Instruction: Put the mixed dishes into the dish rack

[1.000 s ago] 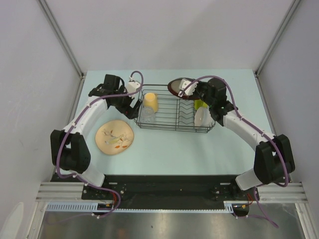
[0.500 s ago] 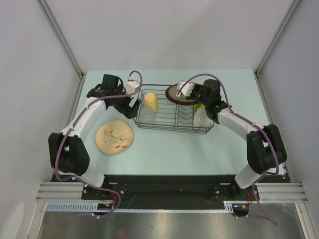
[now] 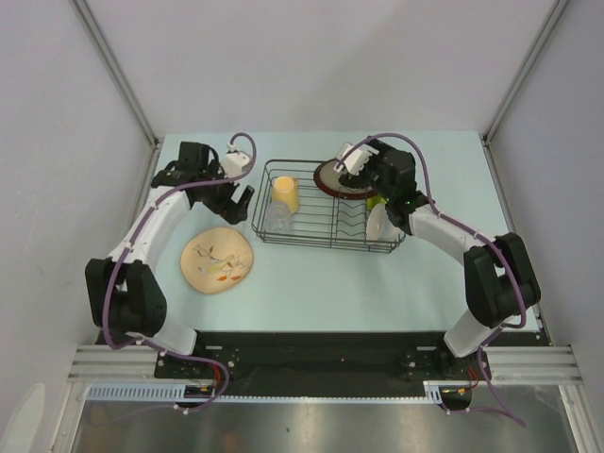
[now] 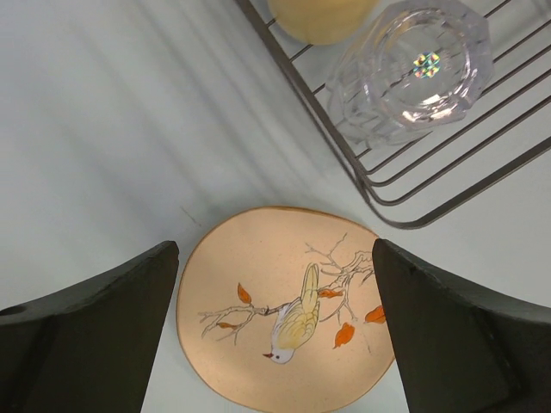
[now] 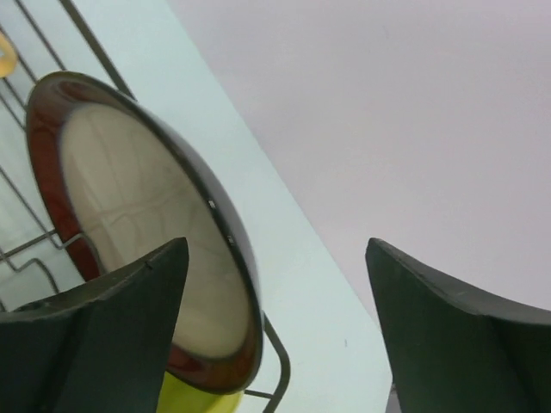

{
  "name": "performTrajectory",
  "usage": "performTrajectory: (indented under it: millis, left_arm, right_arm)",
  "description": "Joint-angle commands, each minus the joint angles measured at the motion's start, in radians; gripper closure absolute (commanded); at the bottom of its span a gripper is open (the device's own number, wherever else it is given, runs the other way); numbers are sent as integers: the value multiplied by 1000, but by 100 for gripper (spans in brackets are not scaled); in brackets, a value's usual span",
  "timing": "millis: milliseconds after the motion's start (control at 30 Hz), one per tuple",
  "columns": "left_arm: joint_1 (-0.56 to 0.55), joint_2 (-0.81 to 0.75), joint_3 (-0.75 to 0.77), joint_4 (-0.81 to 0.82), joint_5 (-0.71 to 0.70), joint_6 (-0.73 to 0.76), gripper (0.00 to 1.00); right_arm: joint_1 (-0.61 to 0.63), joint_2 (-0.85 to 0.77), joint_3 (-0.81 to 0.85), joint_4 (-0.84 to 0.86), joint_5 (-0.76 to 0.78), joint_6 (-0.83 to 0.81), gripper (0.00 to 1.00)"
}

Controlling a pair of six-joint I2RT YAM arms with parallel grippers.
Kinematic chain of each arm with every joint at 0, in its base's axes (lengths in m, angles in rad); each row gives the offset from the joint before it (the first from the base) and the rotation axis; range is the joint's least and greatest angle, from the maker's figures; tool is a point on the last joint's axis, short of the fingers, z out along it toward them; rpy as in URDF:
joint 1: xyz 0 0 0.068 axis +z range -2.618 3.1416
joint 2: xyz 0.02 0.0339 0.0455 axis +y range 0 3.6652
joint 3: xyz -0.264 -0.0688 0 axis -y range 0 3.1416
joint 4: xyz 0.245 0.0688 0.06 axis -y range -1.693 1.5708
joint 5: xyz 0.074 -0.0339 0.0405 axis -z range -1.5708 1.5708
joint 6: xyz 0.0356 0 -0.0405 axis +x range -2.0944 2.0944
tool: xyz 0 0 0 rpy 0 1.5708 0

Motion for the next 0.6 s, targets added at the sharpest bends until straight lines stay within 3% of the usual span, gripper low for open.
performTrajectory:
  millis: [0, 200, 300, 467, 567]
  left_arm:
    - [47, -75, -28, -15, -9, 54, 0]
    - [129, -158, -125, -38, -18, 114, 0]
    - [216, -195, -194, -49, -15, 155, 0]
    - [363, -230, -303, -43, -12, 240, 0]
    - [422, -229, -356, -21, -18, 280, 0]
  right_arm:
    - [9, -61, 17, 125, 66, 40, 0]
    - [75, -202, 20, 102, 220, 103, 0]
    - [176, -265, 44, 30, 417, 198, 0]
    - [282, -411, 83, -339, 452, 472, 0]
    - [319, -497, 81, -527, 360, 676, 0]
